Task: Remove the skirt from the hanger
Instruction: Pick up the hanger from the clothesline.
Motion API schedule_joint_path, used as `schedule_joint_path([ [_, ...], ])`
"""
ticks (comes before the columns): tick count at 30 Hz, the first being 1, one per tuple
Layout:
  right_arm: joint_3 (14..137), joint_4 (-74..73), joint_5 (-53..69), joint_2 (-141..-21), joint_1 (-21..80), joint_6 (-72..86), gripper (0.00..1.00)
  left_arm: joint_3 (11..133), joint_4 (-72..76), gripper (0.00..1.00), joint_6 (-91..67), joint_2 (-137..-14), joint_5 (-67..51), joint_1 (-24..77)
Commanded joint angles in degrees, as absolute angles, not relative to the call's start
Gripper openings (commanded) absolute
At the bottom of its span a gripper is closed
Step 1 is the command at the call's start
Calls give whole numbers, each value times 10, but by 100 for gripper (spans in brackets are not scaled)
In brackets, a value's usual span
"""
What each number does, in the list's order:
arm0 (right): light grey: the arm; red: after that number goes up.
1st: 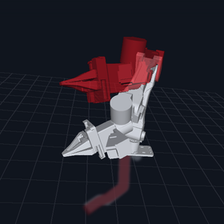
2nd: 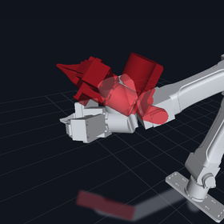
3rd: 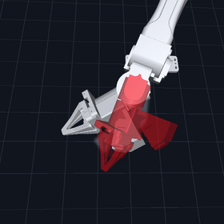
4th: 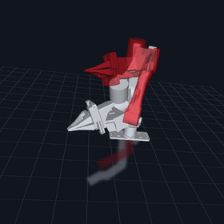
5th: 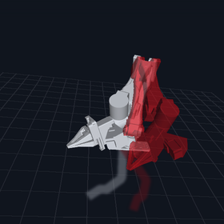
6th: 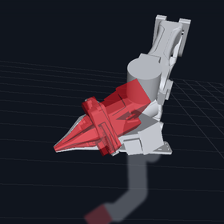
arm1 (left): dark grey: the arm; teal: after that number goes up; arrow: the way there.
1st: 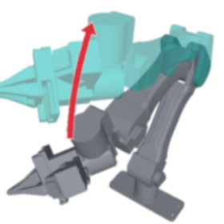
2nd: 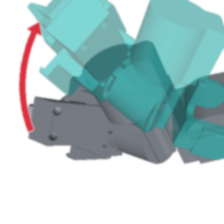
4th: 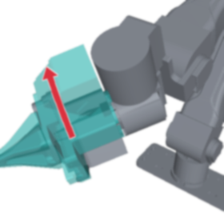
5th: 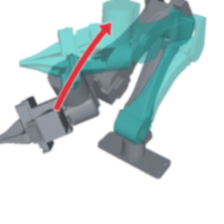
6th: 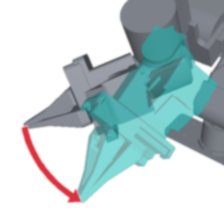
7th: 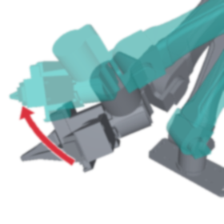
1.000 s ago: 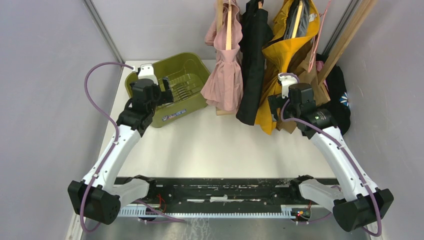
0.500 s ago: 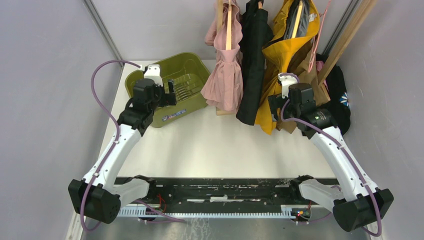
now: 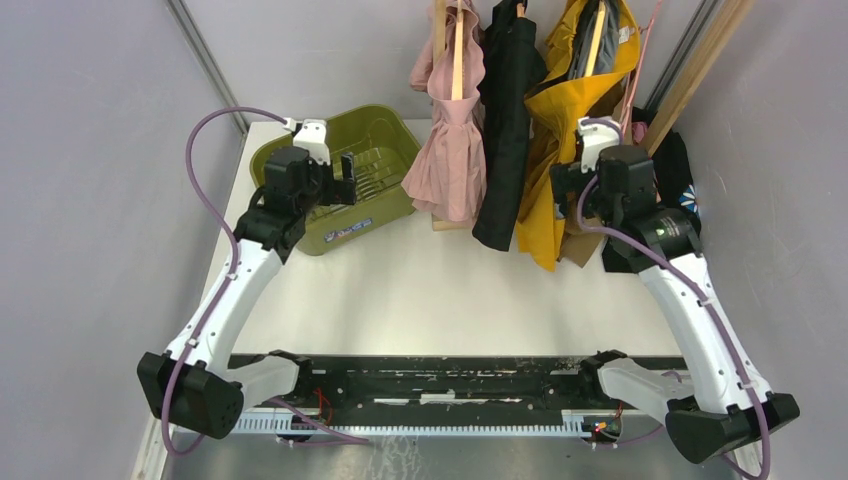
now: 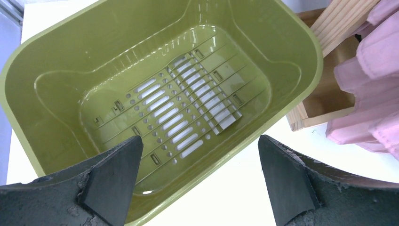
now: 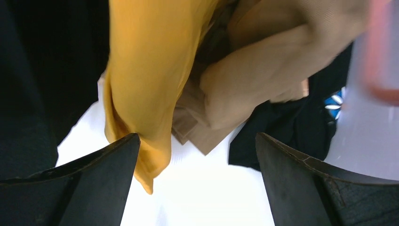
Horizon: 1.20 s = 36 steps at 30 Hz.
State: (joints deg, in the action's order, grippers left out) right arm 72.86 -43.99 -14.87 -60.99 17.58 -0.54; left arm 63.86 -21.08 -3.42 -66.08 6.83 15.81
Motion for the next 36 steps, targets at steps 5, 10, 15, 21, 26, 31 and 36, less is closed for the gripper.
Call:
schedule_joint_path([
  [5,873,-452,-210,-612,175,-19,100,669,-186,100,-8,-667,41,156],
  [10,947,-453,-236,-635,176,-31,100,664,-186,99,-10,-673,33,156],
  [15,1018,-428,-280,-684,176,-51,100,669,-191,99,-8,-670,32,156],
  [21,1058,-379,-344,-732,176,-96,100,659,-197,99,-1,-663,32,155],
  [26,1084,-353,-391,-773,176,-112,100,655,-205,99,8,-663,37,156],
  [31,1097,-341,-427,-809,165,-118,100,650,-202,100,18,-667,44,156],
  [36,1111,-376,-367,-822,123,-61,100,647,-203,100,28,-674,50,156],
])
